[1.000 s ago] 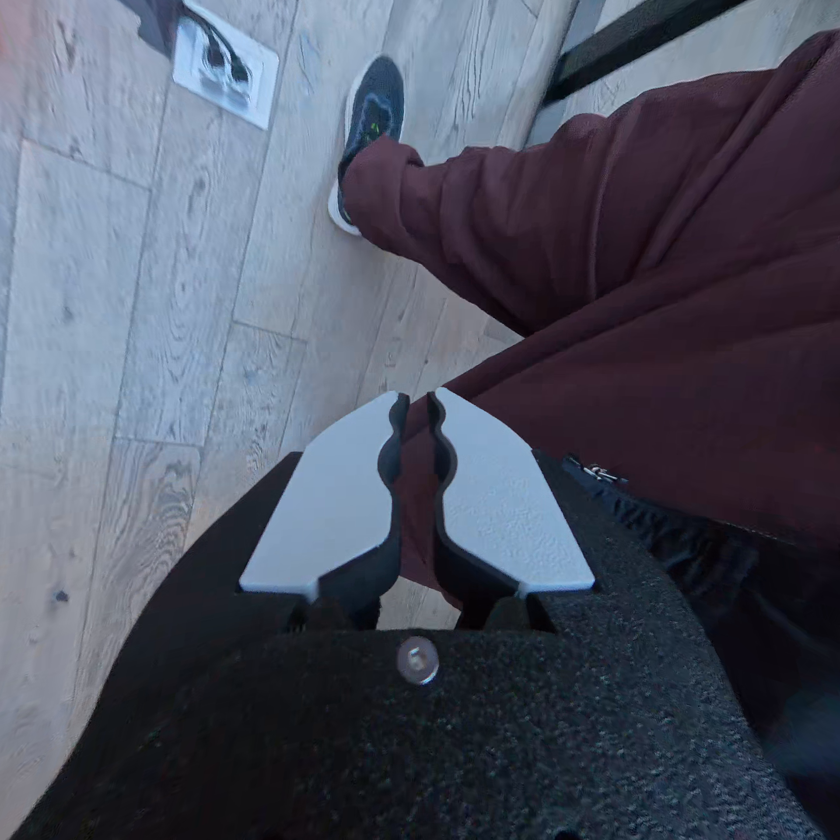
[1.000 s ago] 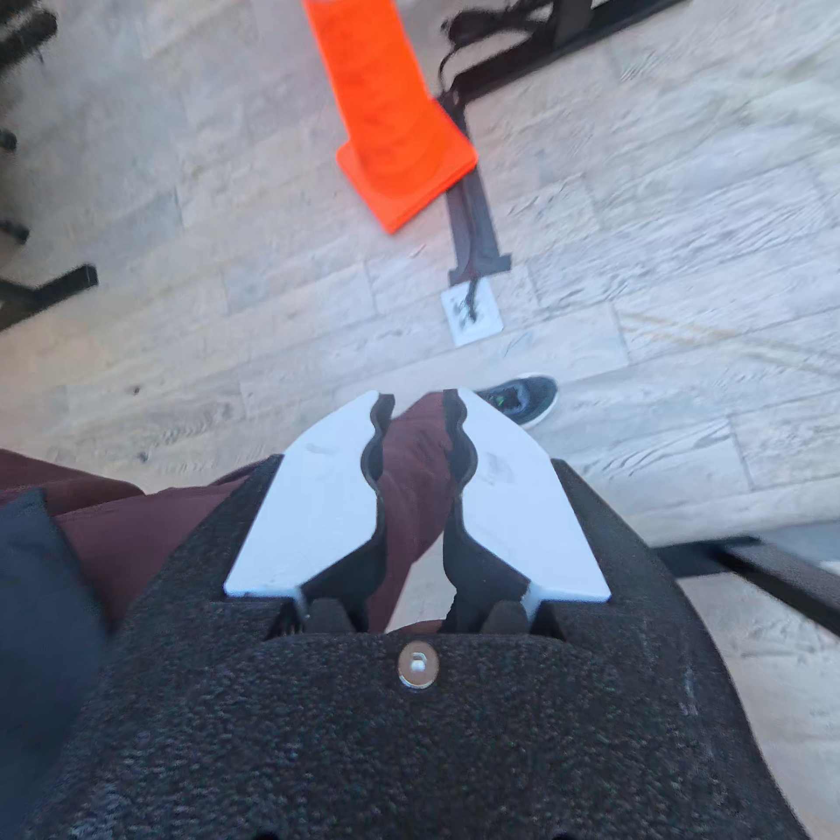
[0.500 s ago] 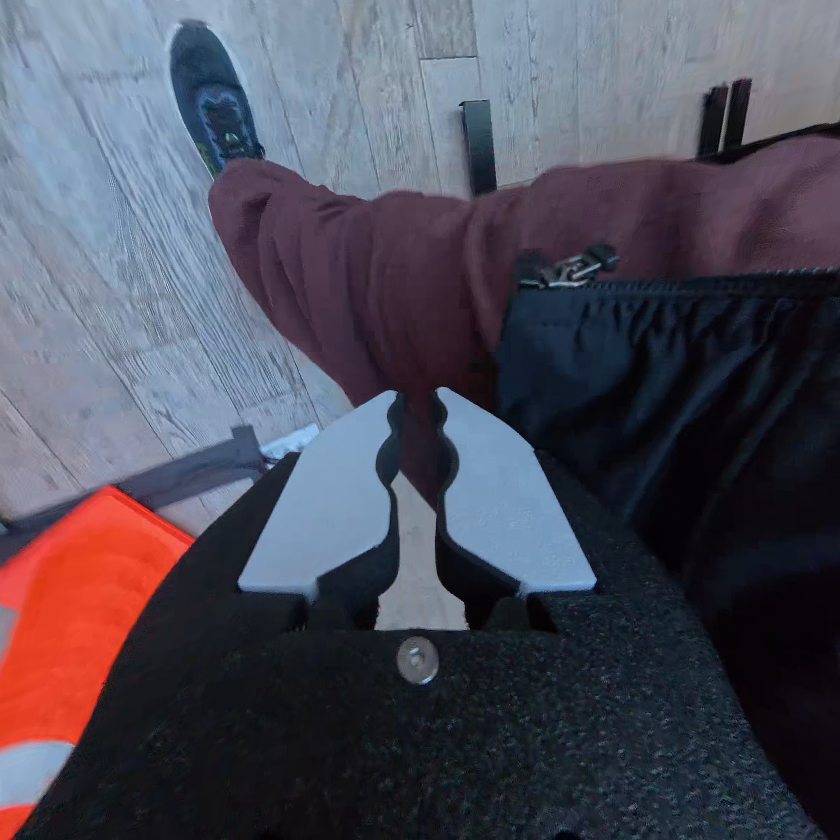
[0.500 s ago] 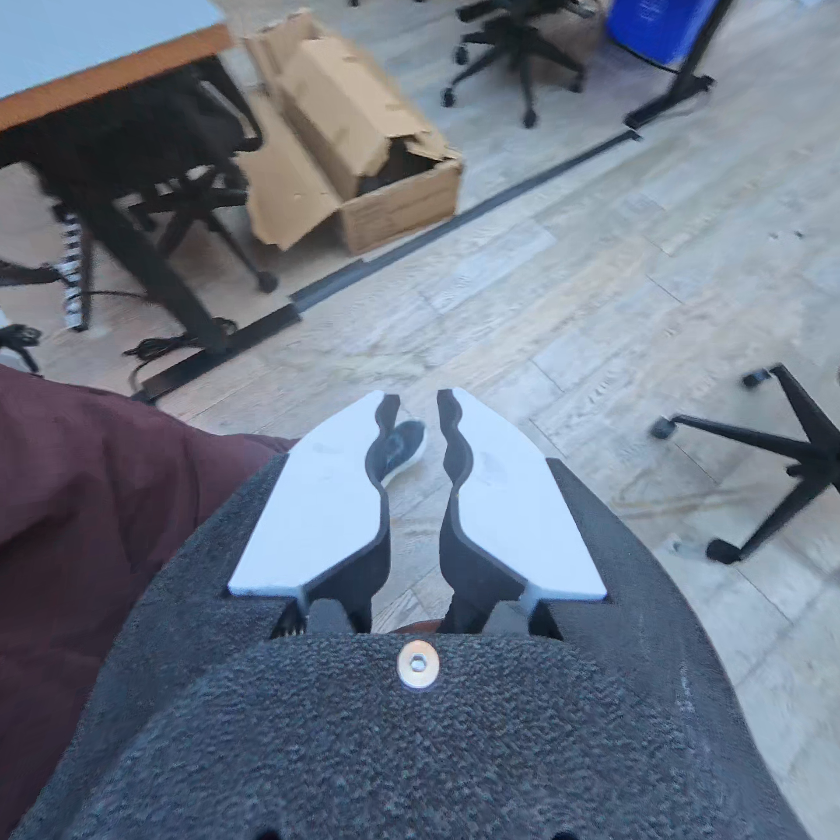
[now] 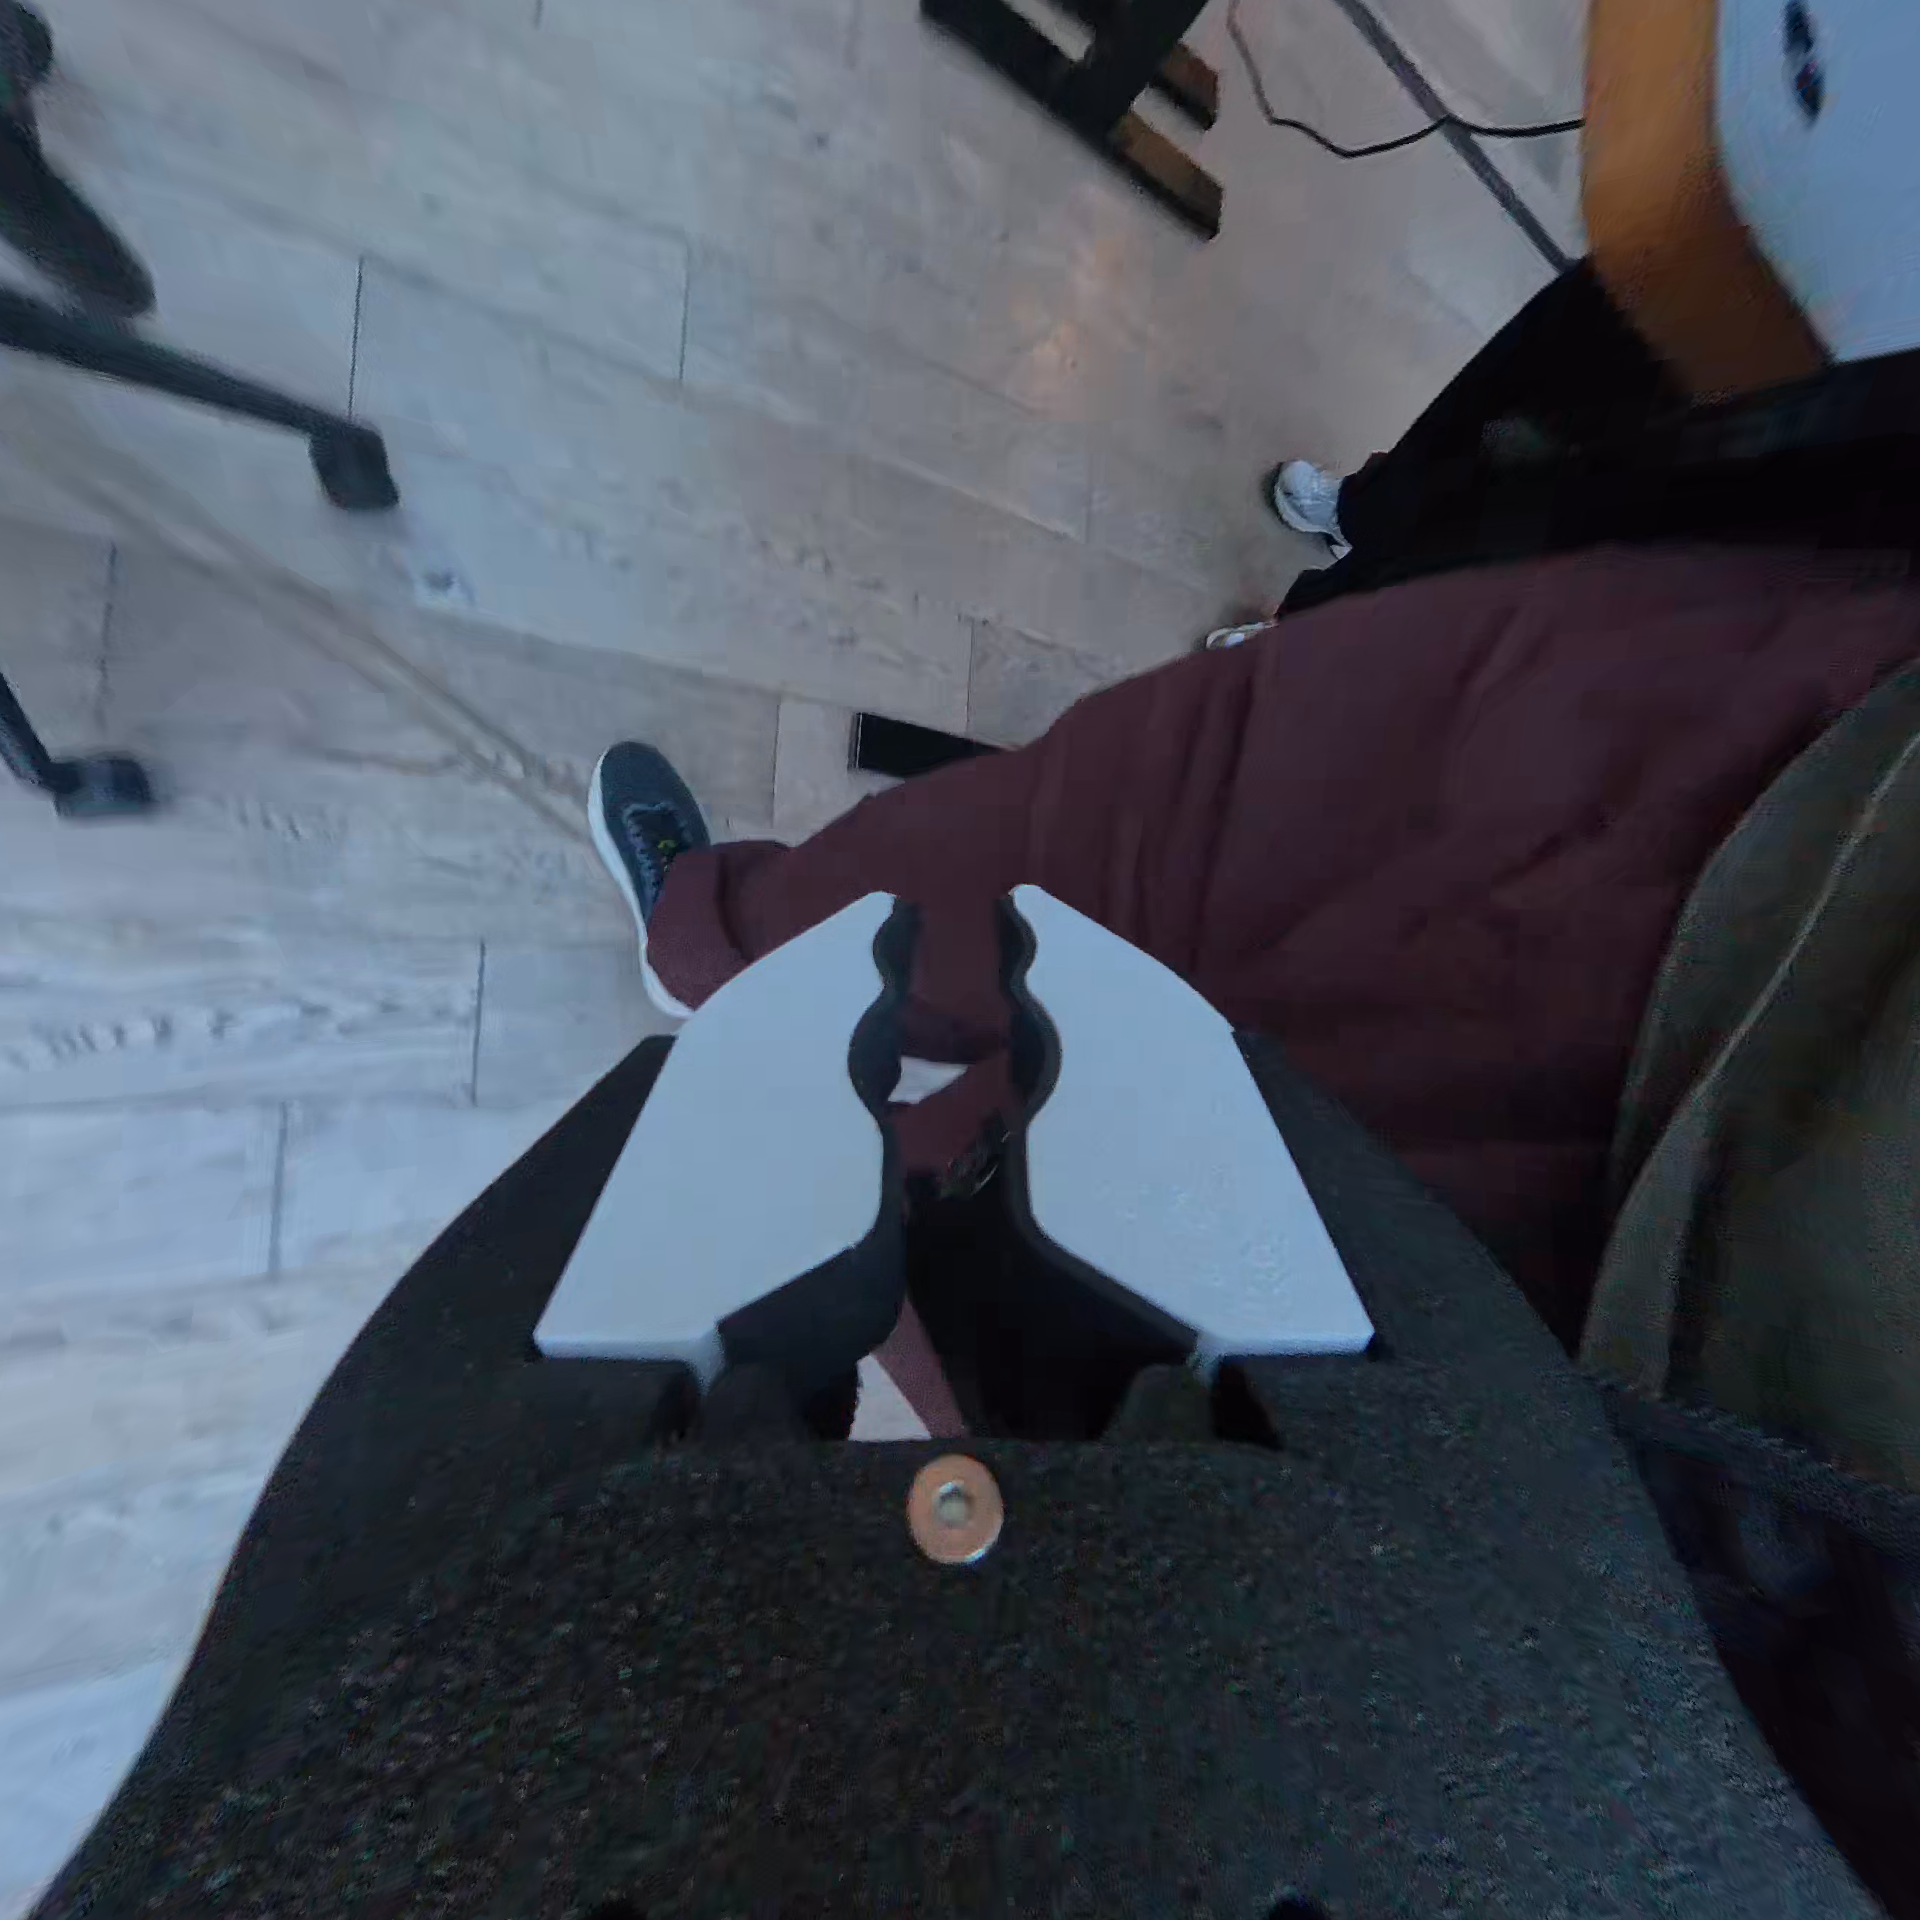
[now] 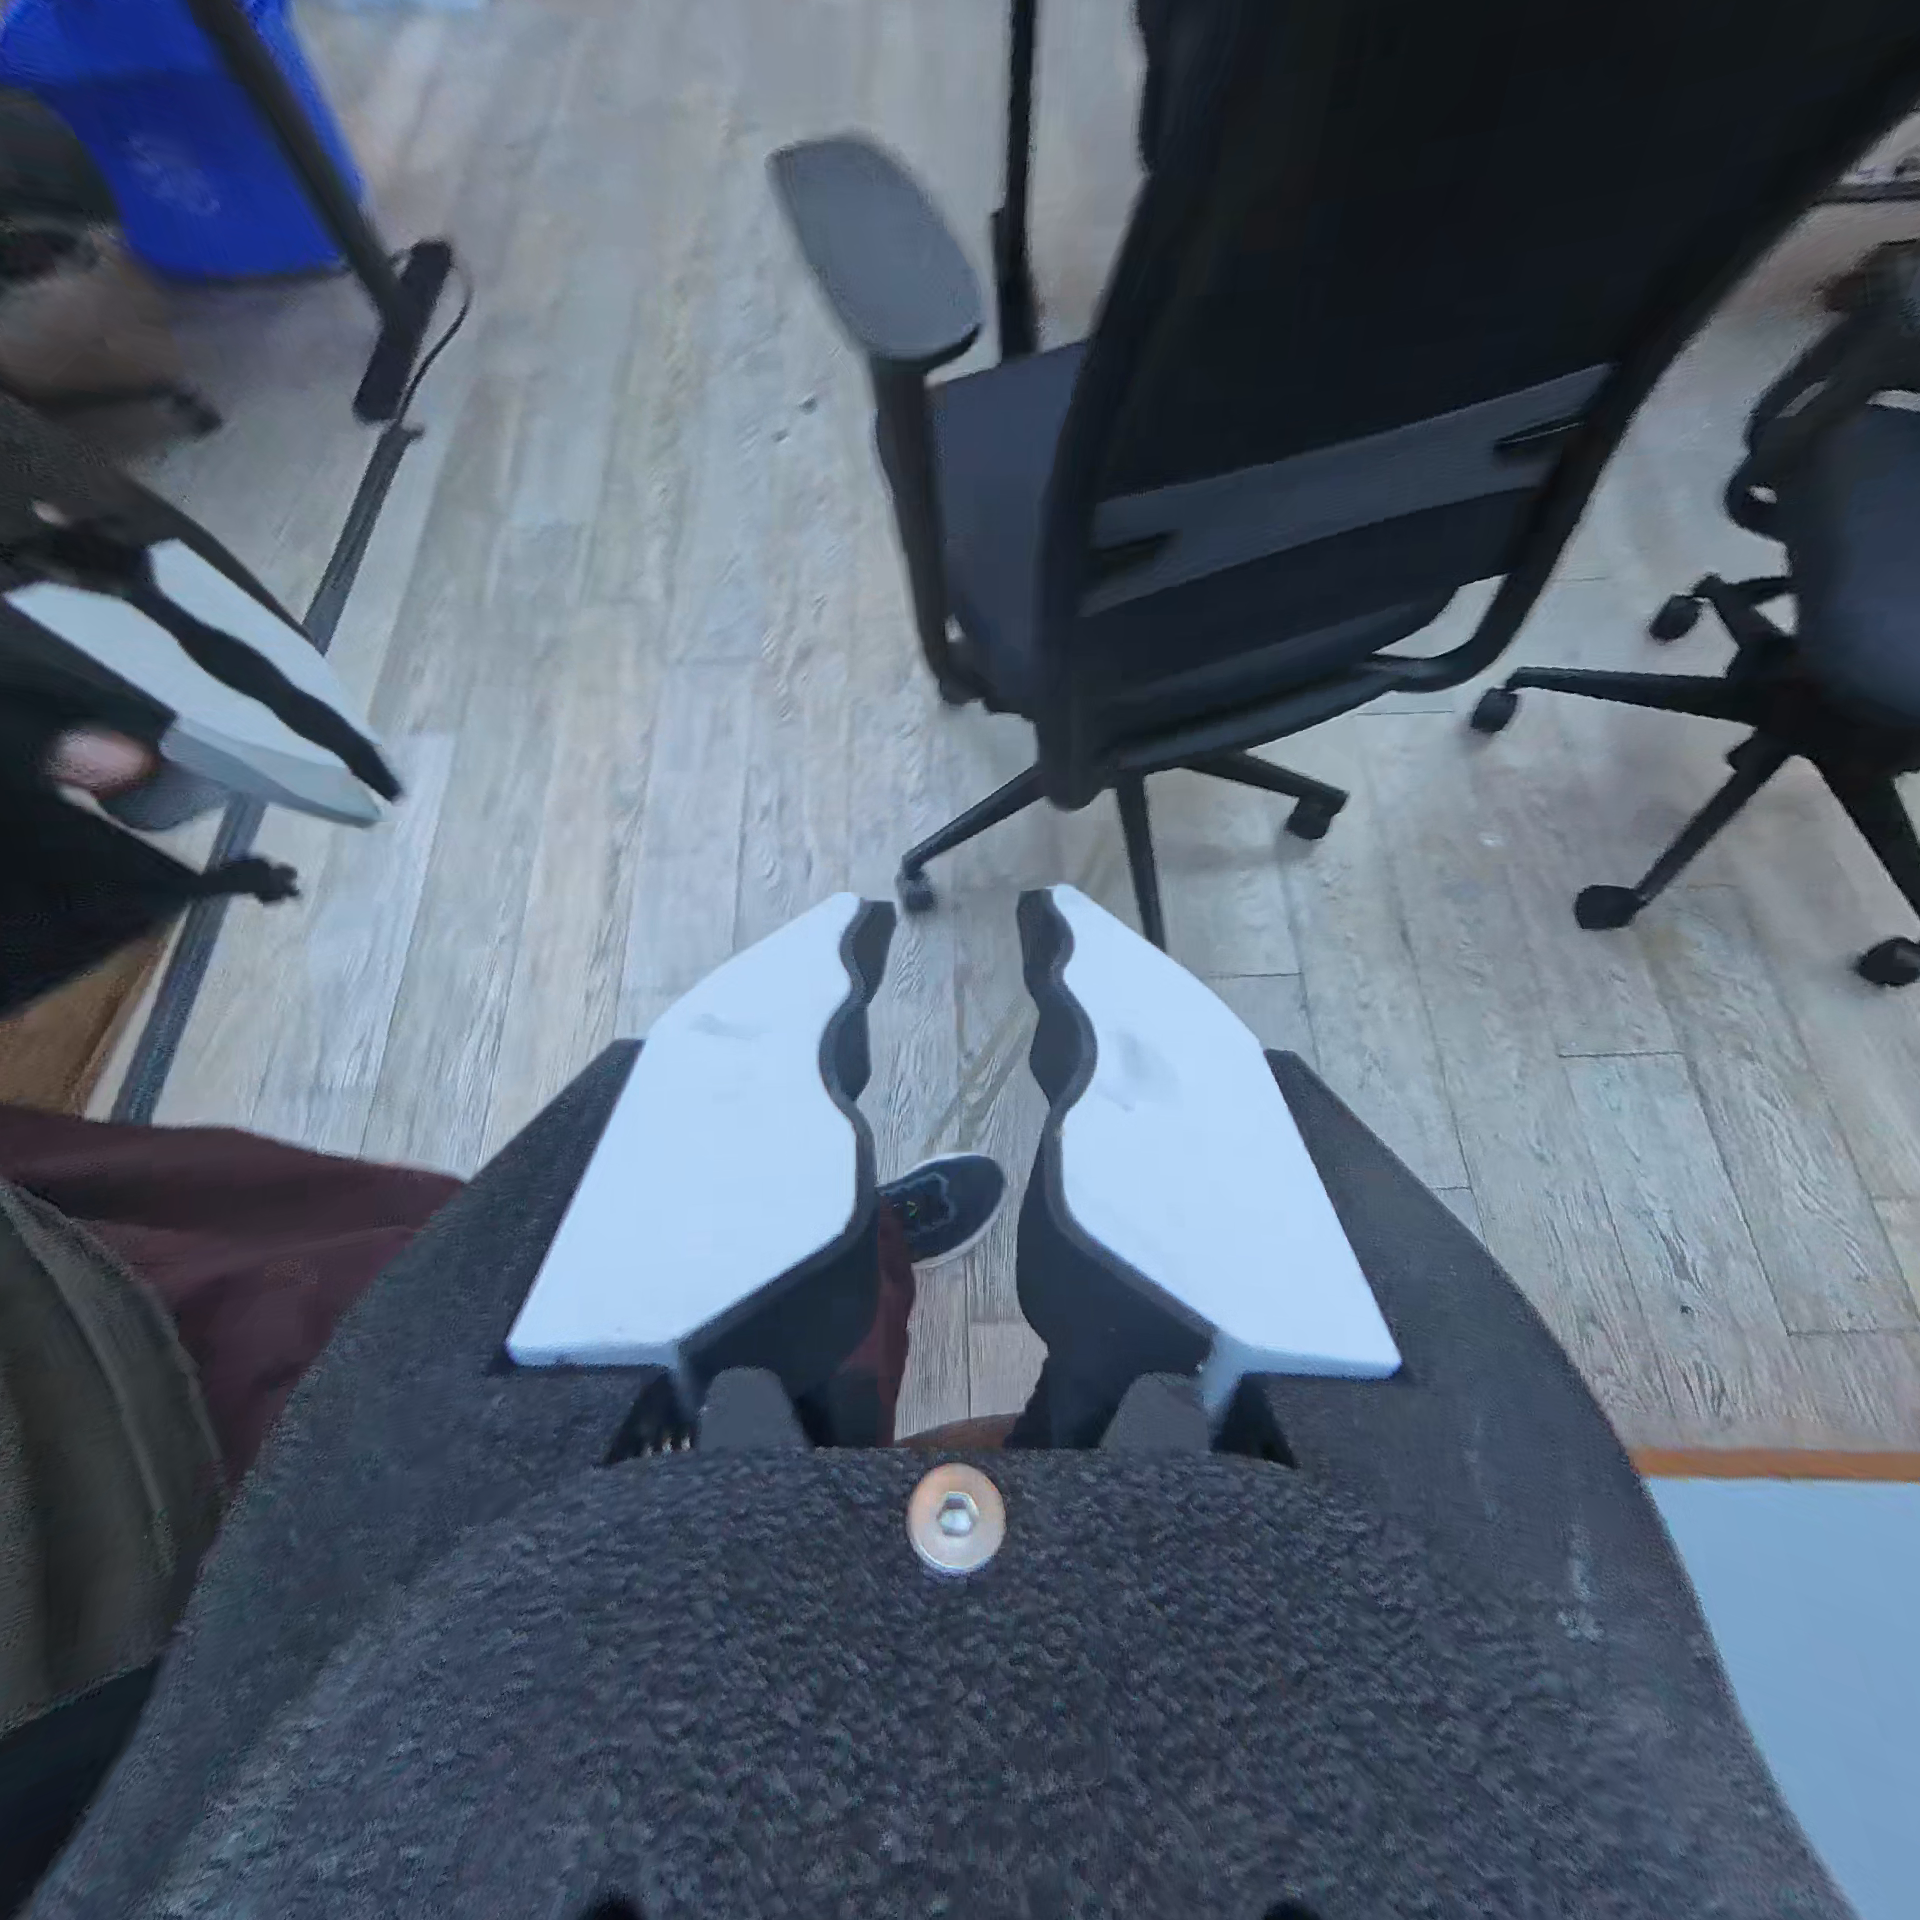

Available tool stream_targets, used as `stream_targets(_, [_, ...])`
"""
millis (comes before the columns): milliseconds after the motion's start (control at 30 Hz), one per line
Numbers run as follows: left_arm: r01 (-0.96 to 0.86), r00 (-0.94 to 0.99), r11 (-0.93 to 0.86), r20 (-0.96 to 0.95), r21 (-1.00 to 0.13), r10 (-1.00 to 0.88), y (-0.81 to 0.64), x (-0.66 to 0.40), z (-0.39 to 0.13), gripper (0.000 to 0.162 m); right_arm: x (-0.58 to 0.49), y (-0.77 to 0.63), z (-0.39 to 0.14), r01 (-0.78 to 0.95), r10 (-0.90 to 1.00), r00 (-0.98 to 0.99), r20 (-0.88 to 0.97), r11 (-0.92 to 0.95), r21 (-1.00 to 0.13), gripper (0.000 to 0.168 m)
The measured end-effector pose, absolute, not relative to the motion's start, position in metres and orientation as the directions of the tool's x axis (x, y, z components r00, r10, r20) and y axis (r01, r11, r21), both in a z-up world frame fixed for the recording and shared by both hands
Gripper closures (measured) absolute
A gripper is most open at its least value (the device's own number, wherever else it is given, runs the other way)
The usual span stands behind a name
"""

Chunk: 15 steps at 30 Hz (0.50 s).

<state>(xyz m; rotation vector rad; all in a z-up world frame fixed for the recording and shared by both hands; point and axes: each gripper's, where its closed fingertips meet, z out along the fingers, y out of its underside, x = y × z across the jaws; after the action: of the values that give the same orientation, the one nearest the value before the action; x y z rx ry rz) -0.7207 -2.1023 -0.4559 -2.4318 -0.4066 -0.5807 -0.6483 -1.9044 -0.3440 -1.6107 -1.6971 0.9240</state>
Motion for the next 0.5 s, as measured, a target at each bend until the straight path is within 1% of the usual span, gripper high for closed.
stream_targets(100, [0.286, 0.888, -0.790, 0.459, -0.542, 0.006, -2.004, -0.763, -0.441, 0.145, -0.687, -1.852, -0.336, 0.516, 0.998, 0.034, -0.061, -0.070, -0.854, 0.139])
stream_targets(200, [0.238, 0.877, -0.801, 0.475, -0.549, -0.065, -1.915, -0.779, -0.431, 0.146, -0.717, -1.799, -0.343, 0.515, 0.990, 0.125, -0.065, -0.121, -0.848, 0.138])
stream_targets(267, [0.184, 0.848, -0.815, 0.508, -0.550, -0.151, -1.863, -0.776, -0.425, 0.146, -0.730, -1.766, -0.335, 0.489, 0.978, 0.197, -0.073, -0.163, -0.857, 0.136])
stream_targets(400, [-0.018, 0.772, -0.851, 0.534, -0.526, -0.346, -1.784, -0.767, -0.429, 0.145, -0.729, -1.705, -0.305, 0.434, 0.930, 0.366, -0.041, -0.209, -0.876, 0.136])
stream_targets(500, [-0.043, 0.690, -0.826, 0.581, -0.562, -0.431, -1.713, -0.761, -0.419, 0.145, -0.707, -1.666, -0.284, 0.405, 0.862, 0.507, 0.001, -0.237, -0.883, 0.136])
